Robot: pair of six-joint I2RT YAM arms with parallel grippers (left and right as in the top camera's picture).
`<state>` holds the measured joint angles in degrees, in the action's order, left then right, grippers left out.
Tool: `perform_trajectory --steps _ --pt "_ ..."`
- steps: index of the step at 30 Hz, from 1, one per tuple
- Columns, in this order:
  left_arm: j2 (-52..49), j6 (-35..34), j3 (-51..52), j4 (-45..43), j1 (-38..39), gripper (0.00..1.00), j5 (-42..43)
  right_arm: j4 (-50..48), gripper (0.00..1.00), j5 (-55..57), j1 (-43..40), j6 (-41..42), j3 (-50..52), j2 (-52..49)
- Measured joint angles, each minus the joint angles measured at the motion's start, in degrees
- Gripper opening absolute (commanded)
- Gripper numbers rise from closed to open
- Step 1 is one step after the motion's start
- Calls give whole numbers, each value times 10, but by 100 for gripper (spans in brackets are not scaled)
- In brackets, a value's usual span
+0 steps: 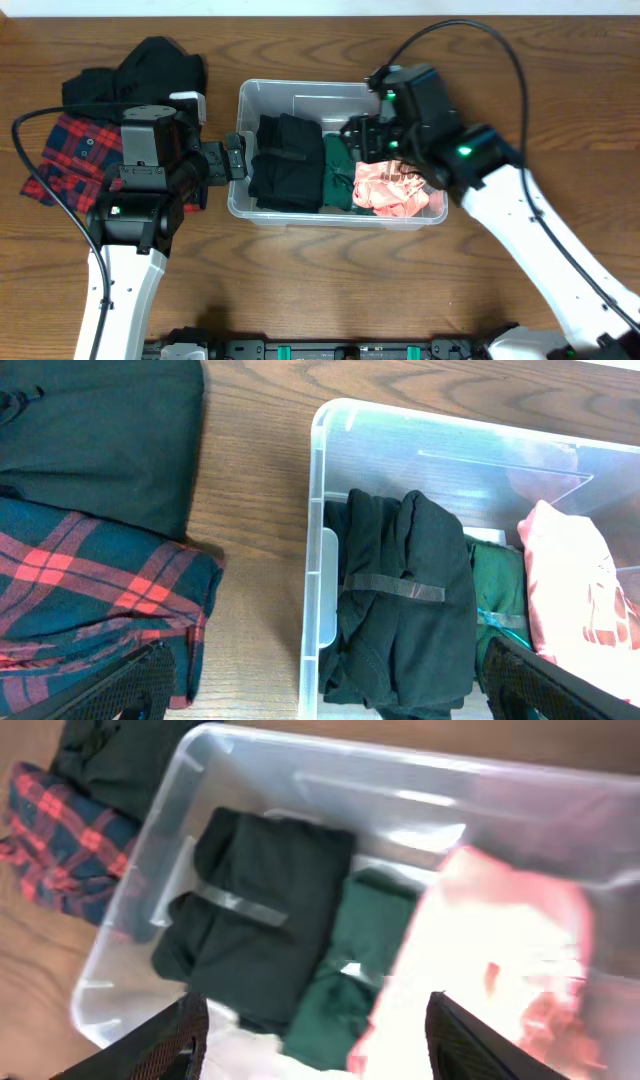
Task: Pack container
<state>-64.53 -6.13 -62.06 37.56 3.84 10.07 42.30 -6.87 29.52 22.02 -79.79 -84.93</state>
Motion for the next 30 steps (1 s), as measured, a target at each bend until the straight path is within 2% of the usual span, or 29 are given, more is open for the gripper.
perform_trajectory --steps 9,13,14,15,22,30 --pt "0 0 0 0 0 98 0 77 79 89 -111 -68 0 141" --pt "0 0 0 0 0 98 0 101 88 112 -165 -95 0 214" --pt "0 0 0 0 0 98 0 105 98 117 -178 -103 0 233" --pt "0 0 0 0 0 98 0 109 99 118 -186 -105 0 247" --pt "0 0 0 0 0 98 0 144 99 125 -211 -123 0 309" --pt "0 0 0 0 0 98 0 166 99 125 -212 -125 0 305"
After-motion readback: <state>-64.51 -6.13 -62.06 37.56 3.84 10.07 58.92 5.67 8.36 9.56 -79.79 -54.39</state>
